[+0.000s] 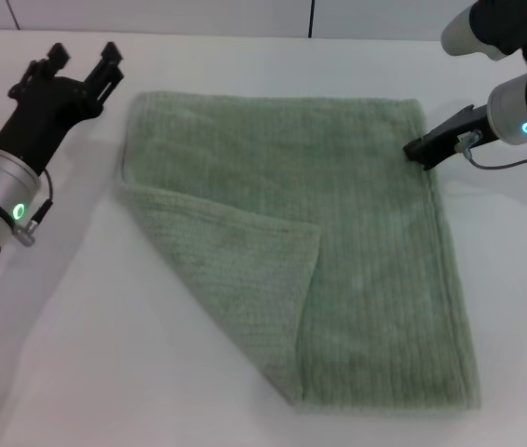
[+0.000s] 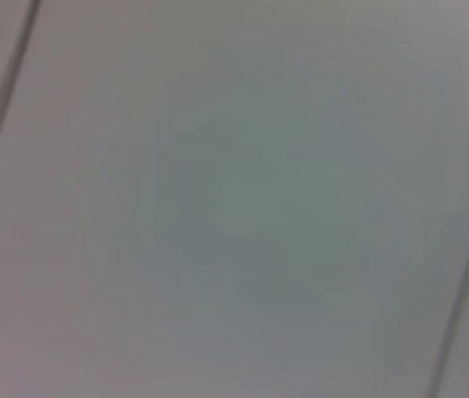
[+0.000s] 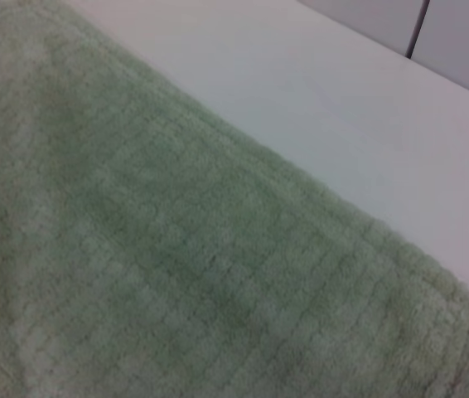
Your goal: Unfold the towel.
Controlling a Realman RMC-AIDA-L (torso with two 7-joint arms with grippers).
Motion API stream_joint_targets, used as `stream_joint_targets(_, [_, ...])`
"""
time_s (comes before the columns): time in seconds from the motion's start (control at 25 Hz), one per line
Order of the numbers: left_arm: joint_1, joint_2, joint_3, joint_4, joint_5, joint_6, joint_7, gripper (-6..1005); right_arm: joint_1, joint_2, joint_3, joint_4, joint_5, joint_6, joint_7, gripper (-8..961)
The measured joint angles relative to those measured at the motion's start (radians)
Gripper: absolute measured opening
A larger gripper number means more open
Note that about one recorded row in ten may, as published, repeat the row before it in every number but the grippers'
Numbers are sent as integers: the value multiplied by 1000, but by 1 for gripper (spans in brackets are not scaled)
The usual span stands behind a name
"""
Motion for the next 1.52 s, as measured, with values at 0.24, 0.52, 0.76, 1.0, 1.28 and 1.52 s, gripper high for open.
stream_joint_targets(0.24, [-9,80,106,-46,25,16,-211,784,0,0,0,3,-1,0,0,0])
stream_joint_targets(0.52, [-50,173,264,-60,26,115,-407,784,0,0,0,3,-1,2,0,-1])
stream_joint_targets(0.76, [-118,235,454,-44,27,203,-486,784,0,0,0,3,-1,2,0,-1])
stream_joint_targets(1.0, [-174,242,585,5,27,230,-484,784,1,-1,0,3,-1,2,0,0])
stream_joint_targets(1.28, [-260,200,734,122,26,260,-479,784,3,-3,0,3,-1,2,0,-1])
stream_joint_targets(1.52, [-306,164,805,185,26,266,-482,784,4,-4,0,7,-1,2,0,-1])
